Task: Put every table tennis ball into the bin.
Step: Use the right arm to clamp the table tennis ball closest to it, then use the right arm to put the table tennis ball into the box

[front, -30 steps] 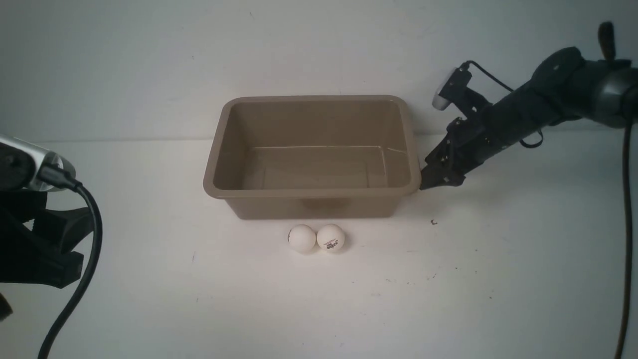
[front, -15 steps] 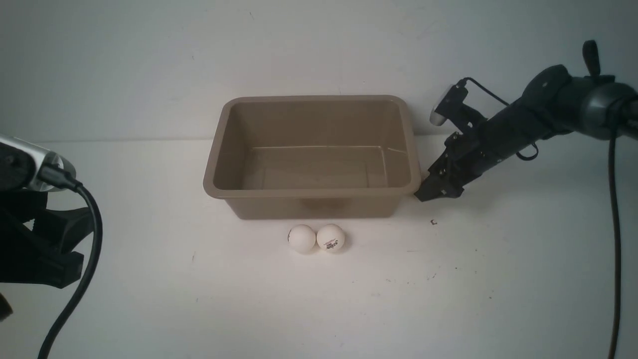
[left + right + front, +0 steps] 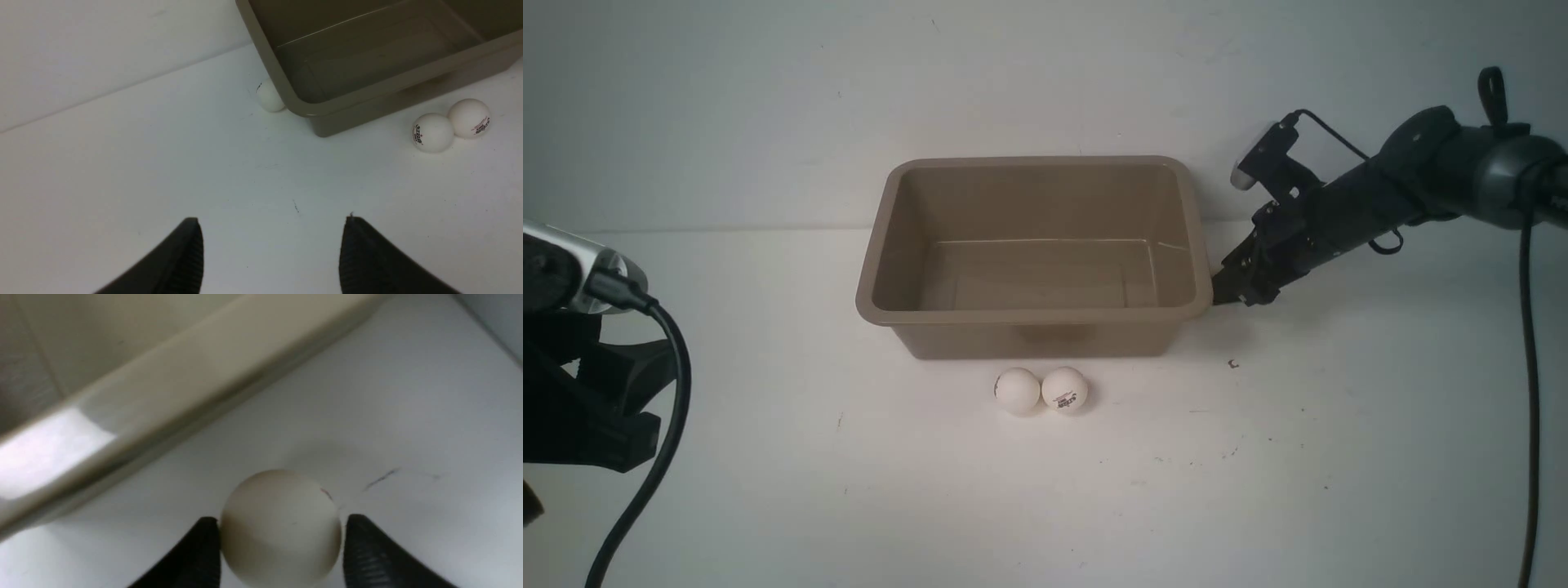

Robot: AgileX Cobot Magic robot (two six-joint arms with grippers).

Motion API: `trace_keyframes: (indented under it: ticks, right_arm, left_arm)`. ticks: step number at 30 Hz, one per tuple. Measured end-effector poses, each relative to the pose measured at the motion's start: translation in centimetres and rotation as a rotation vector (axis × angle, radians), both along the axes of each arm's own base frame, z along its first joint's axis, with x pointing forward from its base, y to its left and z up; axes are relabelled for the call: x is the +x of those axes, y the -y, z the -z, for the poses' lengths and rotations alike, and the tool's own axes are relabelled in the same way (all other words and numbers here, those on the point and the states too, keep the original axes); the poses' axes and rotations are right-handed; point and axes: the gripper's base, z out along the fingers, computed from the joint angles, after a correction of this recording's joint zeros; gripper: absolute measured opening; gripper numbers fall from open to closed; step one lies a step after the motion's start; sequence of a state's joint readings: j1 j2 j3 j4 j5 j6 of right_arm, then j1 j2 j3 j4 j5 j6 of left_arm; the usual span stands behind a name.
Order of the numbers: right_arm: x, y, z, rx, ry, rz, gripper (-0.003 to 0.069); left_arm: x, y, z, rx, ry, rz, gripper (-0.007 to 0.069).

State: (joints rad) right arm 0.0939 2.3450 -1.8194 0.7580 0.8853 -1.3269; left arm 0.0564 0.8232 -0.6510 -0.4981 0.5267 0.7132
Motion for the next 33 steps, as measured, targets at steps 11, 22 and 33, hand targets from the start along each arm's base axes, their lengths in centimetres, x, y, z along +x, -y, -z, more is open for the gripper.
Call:
trace_keyframes:
  ticks: [11, 22, 33]
  right_arm:
    - [0.7, 0.1, -0.9, -0.008, 0.061, 0.027, 0.0332]
    - [-1.1, 0.4, -11.2, -0.002, 0.238, 0.025, 0.0332]
    - [-3.0, -5.7, -11.4, 0.158, 0.154, -0.121, 0.0332]
  left_arm:
    - [0.0, 0.0, 0.0, 0.0, -0.001, 0.001, 0.0405]
    - [-0.1, 0.1, 0.1, -0.002, -0.018, 0.01, 0.0405]
    - [-0.1, 0.1, 0.1, -0.002, -0.02, 0.011, 0.0405]
